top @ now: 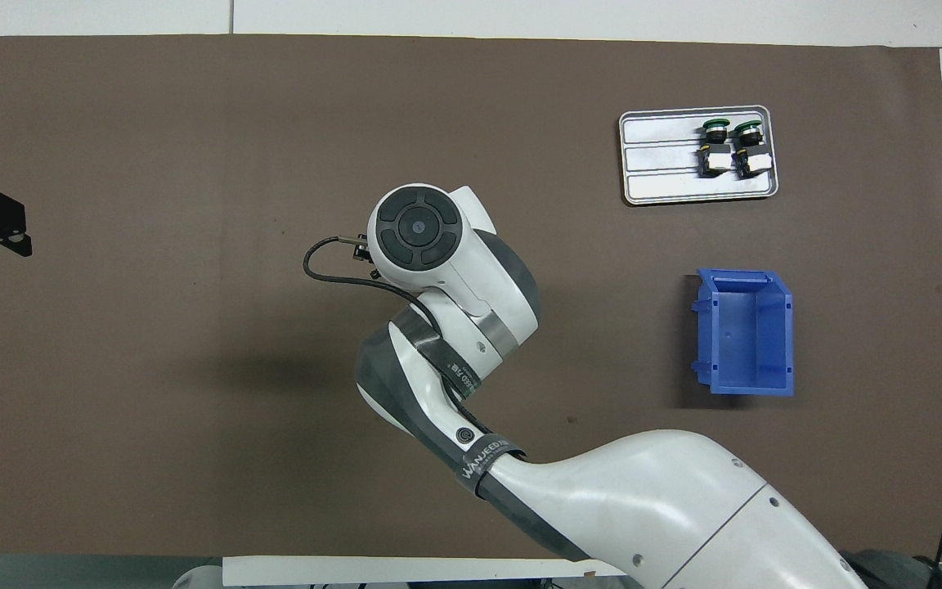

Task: Place and press button with both arms
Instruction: 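Reach the right gripper to the upright button and grasp it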

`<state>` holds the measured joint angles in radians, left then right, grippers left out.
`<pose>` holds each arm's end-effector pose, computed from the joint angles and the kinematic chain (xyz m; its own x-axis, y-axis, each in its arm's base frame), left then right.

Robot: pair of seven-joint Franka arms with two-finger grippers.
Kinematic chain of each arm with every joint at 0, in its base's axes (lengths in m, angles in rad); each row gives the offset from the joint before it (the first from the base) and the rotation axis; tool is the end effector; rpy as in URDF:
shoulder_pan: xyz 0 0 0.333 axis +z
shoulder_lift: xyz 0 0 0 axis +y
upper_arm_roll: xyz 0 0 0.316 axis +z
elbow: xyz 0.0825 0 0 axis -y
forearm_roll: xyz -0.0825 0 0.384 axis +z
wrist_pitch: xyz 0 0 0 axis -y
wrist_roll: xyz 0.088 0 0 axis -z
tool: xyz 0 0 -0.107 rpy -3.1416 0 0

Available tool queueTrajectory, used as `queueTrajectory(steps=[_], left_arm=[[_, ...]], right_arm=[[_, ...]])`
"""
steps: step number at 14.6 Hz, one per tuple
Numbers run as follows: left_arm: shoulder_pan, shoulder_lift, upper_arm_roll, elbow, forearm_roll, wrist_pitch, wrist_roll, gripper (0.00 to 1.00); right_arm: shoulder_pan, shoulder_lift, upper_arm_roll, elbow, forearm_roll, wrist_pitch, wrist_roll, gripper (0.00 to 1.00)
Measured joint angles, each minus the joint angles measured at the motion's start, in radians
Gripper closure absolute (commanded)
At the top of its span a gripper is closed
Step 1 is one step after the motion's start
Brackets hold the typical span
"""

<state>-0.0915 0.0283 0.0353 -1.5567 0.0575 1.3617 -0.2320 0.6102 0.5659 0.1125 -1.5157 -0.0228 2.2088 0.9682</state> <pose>0.5382 -0.0235 0.6000 0.9613 0.1876 -0.2017 0.1686 -0.9798 -0.1077 0.5456 0.4624 0.3468 0.9663 -0.2541 0.0406 -0.2470 -0.9602 -0.1301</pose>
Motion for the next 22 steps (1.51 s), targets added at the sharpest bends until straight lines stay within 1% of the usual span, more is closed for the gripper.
queueTrajectory(steps=[2, 5, 6, 8, 9, 12, 13, 16, 17, 19, 22], left_arm=[[-0.004, -0.014, 0.000, 0.000, 0.000, -0.022, 0.004, 0.00], [-0.008, -0.016, -0.006, -0.002, 0.000, -0.023, 0.005, 0.00], [-0.009, -0.016, -0.010, -0.002, 0.000, -0.023, 0.005, 0.00], [-0.010, -0.016, -0.018, -0.002, 0.000, -0.022, 0.005, 0.00], [-0.010, -0.016, -0.021, -0.002, 0.000, -0.019, 0.005, 0.00], [-0.010, -0.016, -0.022, -0.002, 0.000, -0.004, 0.005, 0.00], [-0.010, -0.016, -0.022, -0.002, 0.000, -0.004, 0.005, 0.00], [-0.010, -0.016, -0.022, -0.002, -0.006, -0.001, 0.005, 0.00], [-0.010, -0.016, -0.022, -0.002, -0.006, -0.001, 0.005, 0.00], [-0.010, -0.016, -0.022, -0.002, -0.006, -0.001, 0.006, 0.00], [-0.010, -0.016, -0.022, -0.002, -0.006, 0.009, 0.006, 0.00]], right_arm=[[0.005, 0.022, 0.000, 0.002, -0.004, 0.014, 0.012, 0.01], [0.016, 0.050, 0.000, 0.003, -0.019, 0.044, 0.014, 0.01], [0.016, 0.053, 0.000, 0.004, -0.022, 0.047, 0.014, 0.06], [0.017, 0.054, 0.000, 0.006, -0.023, 0.047, 0.014, 0.21], [0.017, 0.054, 0.000, 0.008, -0.023, 0.047, 0.014, 0.26], [0.021, 0.054, 0.000, 0.008, -0.023, 0.047, 0.014, 0.40], [0.026, 0.054, 0.000, 0.008, -0.023, 0.047, 0.014, 0.49], [0.039, 0.054, 0.000, 0.008, -0.023, 0.047, 0.014, 0.90], [0.038, 0.054, -0.001, 0.009, -0.023, 0.045, 0.014, 1.00], [0.035, 0.054, -0.007, 0.021, -0.041, 0.012, 0.003, 1.00], [-0.011, 0.031, -0.018, 0.064, -0.060, -0.091, -0.130, 1.00]])
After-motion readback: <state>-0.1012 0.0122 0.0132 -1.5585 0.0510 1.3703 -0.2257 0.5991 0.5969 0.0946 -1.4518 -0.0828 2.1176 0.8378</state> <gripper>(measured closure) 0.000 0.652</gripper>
